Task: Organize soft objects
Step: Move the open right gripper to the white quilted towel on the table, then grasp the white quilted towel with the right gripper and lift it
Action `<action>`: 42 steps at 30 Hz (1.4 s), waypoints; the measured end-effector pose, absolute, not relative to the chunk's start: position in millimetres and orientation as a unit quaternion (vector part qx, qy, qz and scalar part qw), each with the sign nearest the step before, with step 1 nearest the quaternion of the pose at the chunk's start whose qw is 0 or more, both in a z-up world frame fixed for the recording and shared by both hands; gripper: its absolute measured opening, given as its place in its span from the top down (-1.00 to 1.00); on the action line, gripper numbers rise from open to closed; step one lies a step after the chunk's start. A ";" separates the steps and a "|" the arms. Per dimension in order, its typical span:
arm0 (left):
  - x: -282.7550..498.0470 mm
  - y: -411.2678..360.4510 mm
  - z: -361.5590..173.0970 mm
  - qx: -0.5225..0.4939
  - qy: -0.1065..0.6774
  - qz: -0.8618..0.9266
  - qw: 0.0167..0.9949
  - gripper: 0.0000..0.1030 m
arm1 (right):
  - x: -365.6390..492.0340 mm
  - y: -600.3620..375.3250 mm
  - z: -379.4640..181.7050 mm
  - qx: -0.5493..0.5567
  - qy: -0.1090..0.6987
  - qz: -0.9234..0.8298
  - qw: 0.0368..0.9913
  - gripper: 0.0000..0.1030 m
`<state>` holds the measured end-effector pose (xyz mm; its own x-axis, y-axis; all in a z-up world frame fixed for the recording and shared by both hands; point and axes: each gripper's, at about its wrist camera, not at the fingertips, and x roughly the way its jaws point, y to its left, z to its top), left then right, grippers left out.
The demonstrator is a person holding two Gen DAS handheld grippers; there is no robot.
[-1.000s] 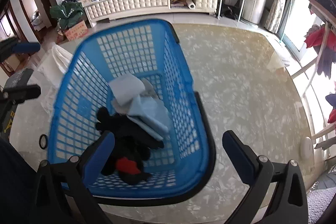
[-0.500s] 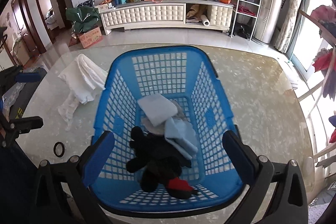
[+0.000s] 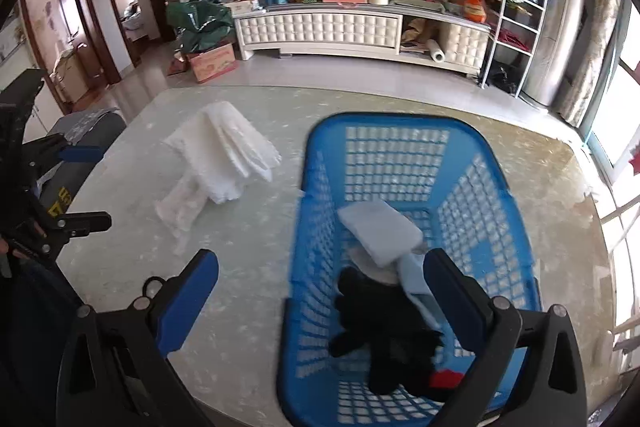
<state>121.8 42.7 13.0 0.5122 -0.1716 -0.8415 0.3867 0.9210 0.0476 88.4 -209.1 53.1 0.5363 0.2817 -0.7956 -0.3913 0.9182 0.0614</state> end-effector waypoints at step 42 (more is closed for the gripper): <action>93.4 79.0 -95.3 0.109 0.554 -0.217 0.796 -0.62 | 149.9 -72.3 -3.0 -0.138 0.476 0.259 0.829 -0.99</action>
